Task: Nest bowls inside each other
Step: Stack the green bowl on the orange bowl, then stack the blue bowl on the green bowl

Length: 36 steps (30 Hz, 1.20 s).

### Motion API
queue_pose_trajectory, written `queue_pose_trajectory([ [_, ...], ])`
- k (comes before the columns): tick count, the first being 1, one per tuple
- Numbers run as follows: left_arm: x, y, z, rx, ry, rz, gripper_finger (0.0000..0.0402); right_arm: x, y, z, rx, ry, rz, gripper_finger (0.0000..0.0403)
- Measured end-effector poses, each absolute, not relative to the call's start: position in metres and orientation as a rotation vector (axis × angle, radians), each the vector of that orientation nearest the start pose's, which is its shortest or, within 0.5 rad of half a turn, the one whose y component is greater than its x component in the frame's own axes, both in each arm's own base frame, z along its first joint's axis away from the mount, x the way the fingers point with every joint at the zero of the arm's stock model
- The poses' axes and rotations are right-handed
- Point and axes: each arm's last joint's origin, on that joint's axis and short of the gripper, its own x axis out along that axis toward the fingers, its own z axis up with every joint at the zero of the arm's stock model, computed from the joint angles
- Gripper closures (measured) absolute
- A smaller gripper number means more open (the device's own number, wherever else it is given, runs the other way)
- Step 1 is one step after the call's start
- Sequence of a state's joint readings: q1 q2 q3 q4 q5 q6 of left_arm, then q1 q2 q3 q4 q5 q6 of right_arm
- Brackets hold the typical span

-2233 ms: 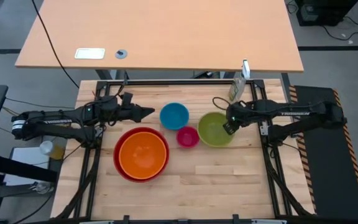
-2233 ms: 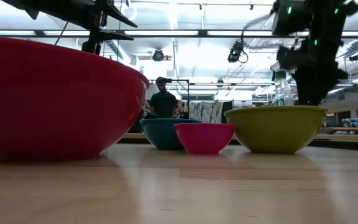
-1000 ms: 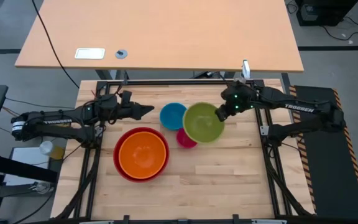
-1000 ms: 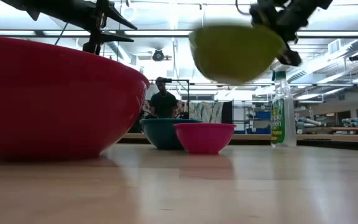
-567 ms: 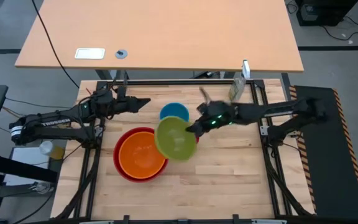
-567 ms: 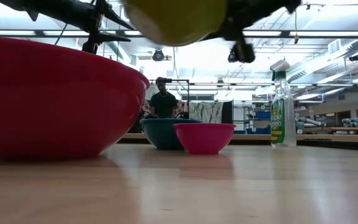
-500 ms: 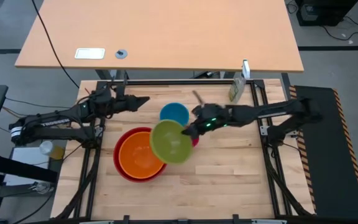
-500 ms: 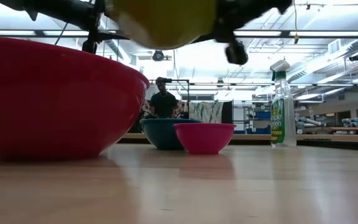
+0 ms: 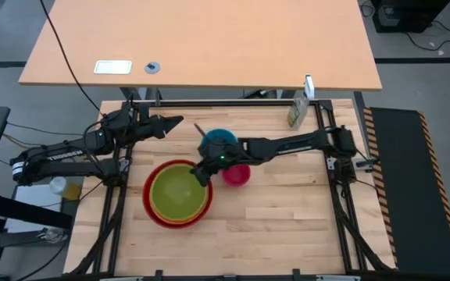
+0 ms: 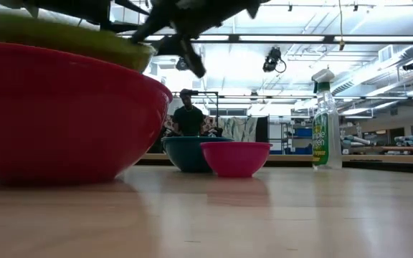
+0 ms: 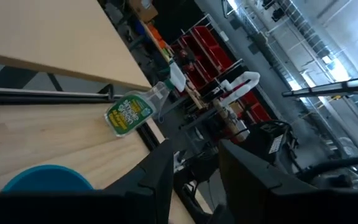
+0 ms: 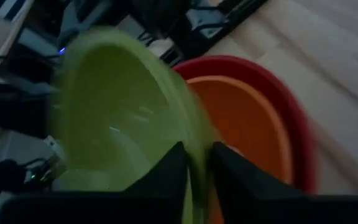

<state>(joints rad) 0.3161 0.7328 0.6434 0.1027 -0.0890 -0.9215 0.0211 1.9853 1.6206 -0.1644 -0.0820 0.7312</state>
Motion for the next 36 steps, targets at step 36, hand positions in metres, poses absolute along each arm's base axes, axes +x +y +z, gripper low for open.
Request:
queue_pose_trajectory([
  [36, 0.16, 0.053, 0.31, -0.929, -0.093, 0.375, 0.0271, 0.373, -0.149, 0.201, 0.619, 1.053, -0.52, 0.0174],
])
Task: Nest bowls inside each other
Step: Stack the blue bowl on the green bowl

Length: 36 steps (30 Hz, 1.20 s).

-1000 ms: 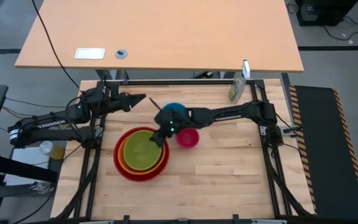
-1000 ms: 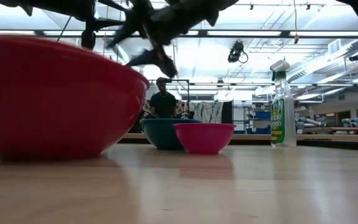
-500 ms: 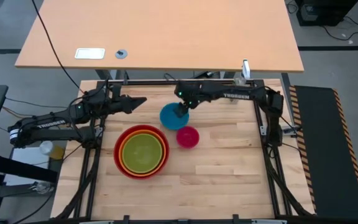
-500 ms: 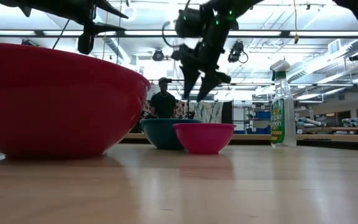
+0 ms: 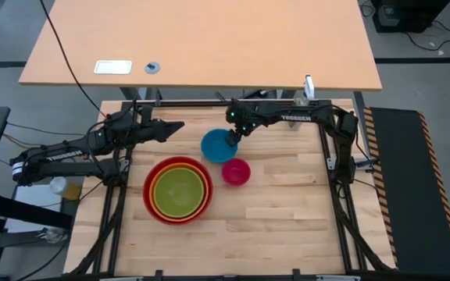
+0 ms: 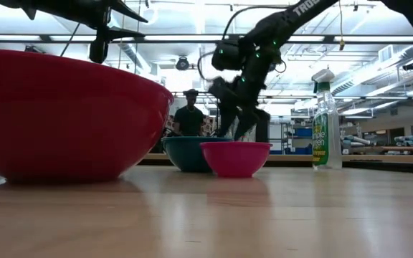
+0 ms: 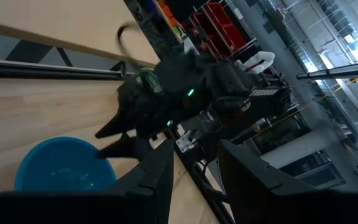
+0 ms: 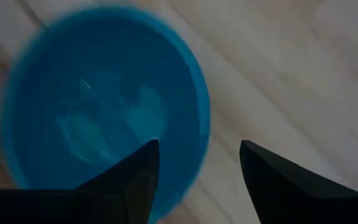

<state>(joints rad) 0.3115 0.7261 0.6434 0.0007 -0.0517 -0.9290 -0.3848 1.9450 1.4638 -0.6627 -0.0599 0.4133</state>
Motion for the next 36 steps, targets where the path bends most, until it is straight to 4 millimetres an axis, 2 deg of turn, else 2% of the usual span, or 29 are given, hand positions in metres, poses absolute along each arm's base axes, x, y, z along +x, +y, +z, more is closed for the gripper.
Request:
queue_pose_trajectory([
  [4, 0.159, 0.053, 0.309, -0.929, -0.084, 0.382, 0.0271, 0.37, -0.141, 0.184, 0.621, 1.073, -0.519, 0.0181],
  [7, 0.159, 0.053, 0.308, -0.93, -0.076, 0.39, 0.0271, 0.367, -0.135, 0.174, 0.631, 1.086, -0.521, 0.0207],
  [10, 0.159, 0.053, 0.308, -0.93, -0.076, 0.389, 0.0271, 0.366, -0.13, 0.168, 0.633, 1.09, -0.518, 0.0256],
  [14, 0.159, 0.053, 0.308, -0.931, -0.077, 0.389, 0.0271, 0.369, -0.125, 0.169, 0.63, 1.078, -0.51, 0.0343],
  [16, 0.159, 0.053, 0.308, -0.932, -0.077, 0.389, 0.0271, 0.374, -0.126, 0.177, 0.64, 1.044, -0.484, 0.0378],
  [20, 0.159, 0.053, 0.308, -0.931, -0.077, 0.389, 0.0271, 0.381, -0.129, 0.191, 0.635, 1.02, -0.492, 0.0373],
  [25, 0.159, 0.053, 0.309, -0.93, -0.08, 0.387, 0.0271, 0.391, -0.132, 0.237, 0.621, 0.934, -0.437, 0.0369],
  [29, 0.159, 0.053, 0.309, -0.93, -0.08, 0.387, 0.0271, 0.4, -0.108, 0.27, 0.583, 0.928, -0.338, 0.038],
  [33, 0.159, 0.053, 0.309, -0.93, -0.082, 0.386, 0.0271, 0.415, -0.074, 0.301, 0.582, 0.846, -0.201, 0.038],
  [36, 0.159, 0.053, 0.31, -0.93, -0.086, 0.384, 0.0271, 0.429, -0.044, 0.304, 0.566, 0.777, -0.185, 0.0365],
])
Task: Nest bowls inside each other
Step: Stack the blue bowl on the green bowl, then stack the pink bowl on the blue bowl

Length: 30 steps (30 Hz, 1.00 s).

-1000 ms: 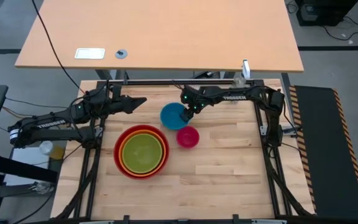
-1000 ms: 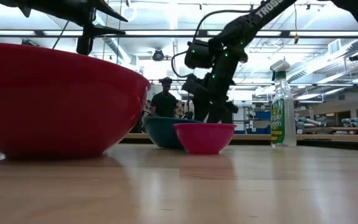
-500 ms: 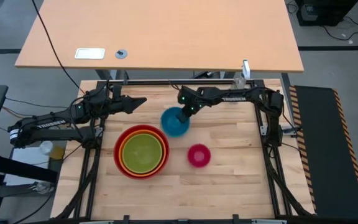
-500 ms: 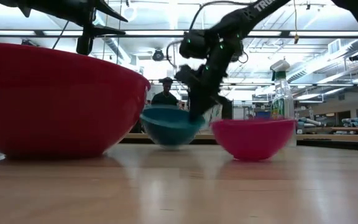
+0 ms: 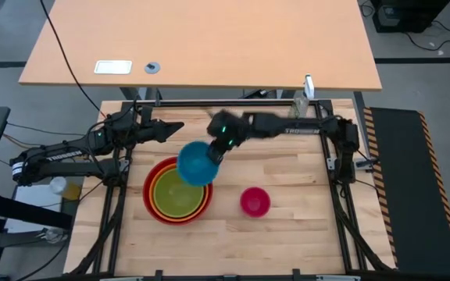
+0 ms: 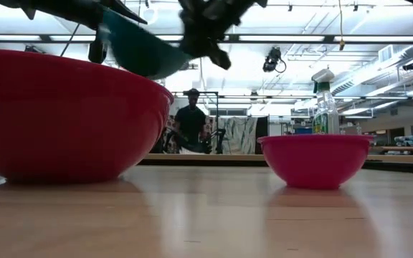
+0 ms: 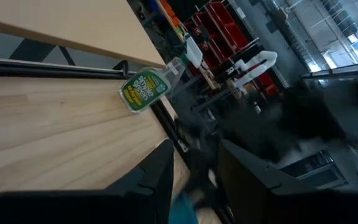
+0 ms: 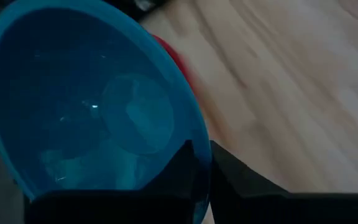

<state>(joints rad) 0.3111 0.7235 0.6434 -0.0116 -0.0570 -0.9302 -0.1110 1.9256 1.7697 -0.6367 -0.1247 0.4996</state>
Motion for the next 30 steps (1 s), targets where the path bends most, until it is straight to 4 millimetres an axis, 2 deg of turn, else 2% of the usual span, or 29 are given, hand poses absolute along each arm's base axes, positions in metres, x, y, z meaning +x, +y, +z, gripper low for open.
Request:
queue_pose_trajectory([
  [5, 0.16, 0.053, 0.309, -0.933, -0.083, 0.384, 0.0271, 0.466, -0.005, 0.28, 0.589, 0.625, -0.129, 0.0338],
  [8, 0.16, 0.051, 0.309, -0.933, -0.079, 0.376, 0.0271, 0.479, 0.001, 0.267, 0.639, 0.576, -0.118, 0.0323],
  [11, 0.161, 0.05, 0.309, -0.933, -0.073, 0.364, 0.0271, 0.482, -0.001, 0.253, 0.679, 0.641, -0.105, 0.0293],
  [16, 0.161, 0.049, 0.309, -0.933, -0.07, 0.36, 0.0271, 0.468, -0.013, 0.248, 0.702, 0.798, -0.098, 0.0222],
  [20, 0.161, 0.049, 0.309, -0.935, -0.071, 0.36, 0.0271, 0.442, -0.019, 0.259, 0.678, 0.965, -0.128, 0.0188],
  [22, 0.161, 0.049, 0.309, -0.936, -0.072, 0.36, 0.0271, 0.427, -0.014, 0.267, 0.597, 1.052, -0.144, 0.0183],
  [26, 0.161, 0.049, 0.309, -0.937, -0.07, 0.36, 0.0271, 0.401, 0.01, 0.272, 0.371, 1.23, -0.156, 0.0183],
  [30, 0.161, 0.049, 0.309, -0.932, -0.068, 0.361, 0.0271, 0.389, 0.026, 0.26, 0.243, 1.34, -0.13, 0.0186],
])
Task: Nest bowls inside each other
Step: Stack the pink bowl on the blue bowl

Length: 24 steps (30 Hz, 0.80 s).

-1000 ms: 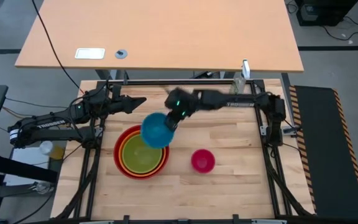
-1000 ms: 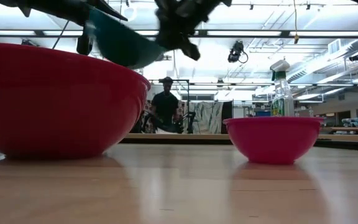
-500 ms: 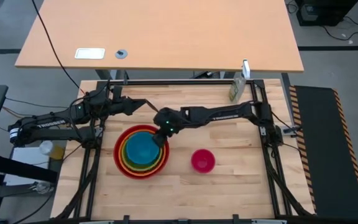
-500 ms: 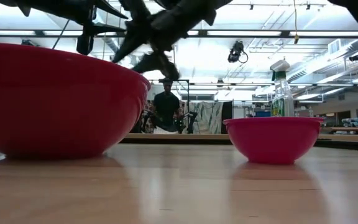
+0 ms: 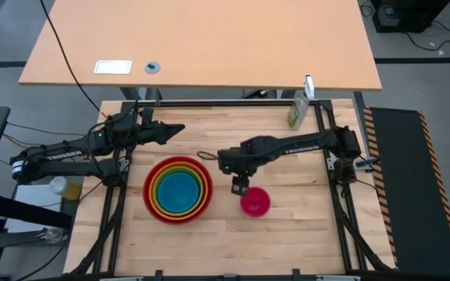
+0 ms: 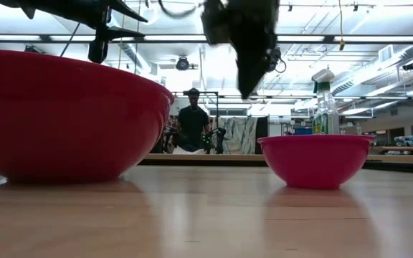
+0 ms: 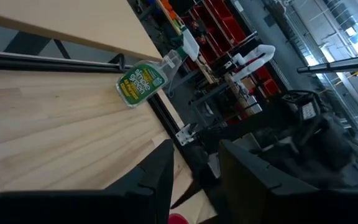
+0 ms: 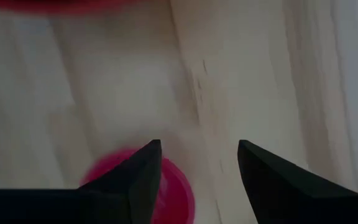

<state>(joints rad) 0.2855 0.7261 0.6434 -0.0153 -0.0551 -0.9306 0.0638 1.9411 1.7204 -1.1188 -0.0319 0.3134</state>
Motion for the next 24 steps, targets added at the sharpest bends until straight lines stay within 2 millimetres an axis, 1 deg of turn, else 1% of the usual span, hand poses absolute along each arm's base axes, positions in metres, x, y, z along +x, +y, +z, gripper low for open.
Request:
queue_pose_trajectory([
  [3, 0.161, 0.049, 0.309, -0.929, -0.065, 0.362, 0.0271, 0.381, 0.036, 0.237, 0.211, 1.42, -0.093, 0.0186],
  [6, 0.161, 0.049, 0.309, -0.925, -0.063, 0.363, 0.0271, 0.37, 0.041, 0.214, 0.152, 1.493, -0.1, 0.0186],
  [11, 0.161, 0.049, 0.309, -0.924, -0.063, 0.363, 0.0271, 0.358, 0.046, 0.186, 0.122, 1.561, -0.049, 0.0186],
  [15, 0.16, 0.049, 0.308, -0.923, -0.064, 0.366, 0.0271, 0.349, 0.05, 0.169, 0.092, 1.587, -0.037, 0.0195],
  [17, 0.16, 0.049, 0.308, -0.923, -0.064, 0.367, 0.0271, 0.346, 0.049, 0.163, 0.091, 1.598, -0.039, 0.0215],
  [19, 0.16, 0.049, 0.309, -0.923, -0.064, 0.367, 0.0271, 0.345, 0.049, 0.16, 0.096, 1.598, -0.037, 0.0247],
  [22, 0.16, 0.049, 0.308, -0.922, -0.064, 0.367, 0.0271, 0.345, 0.048, 0.16, 0.094, 1.602, -0.033, 0.0313],
  [24, 0.16, 0.049, 0.308, -0.922, -0.064, 0.367, 0.0271, 0.346, 0.046, 0.166, 0.127, 1.61, -0.012, 0.0361],
])
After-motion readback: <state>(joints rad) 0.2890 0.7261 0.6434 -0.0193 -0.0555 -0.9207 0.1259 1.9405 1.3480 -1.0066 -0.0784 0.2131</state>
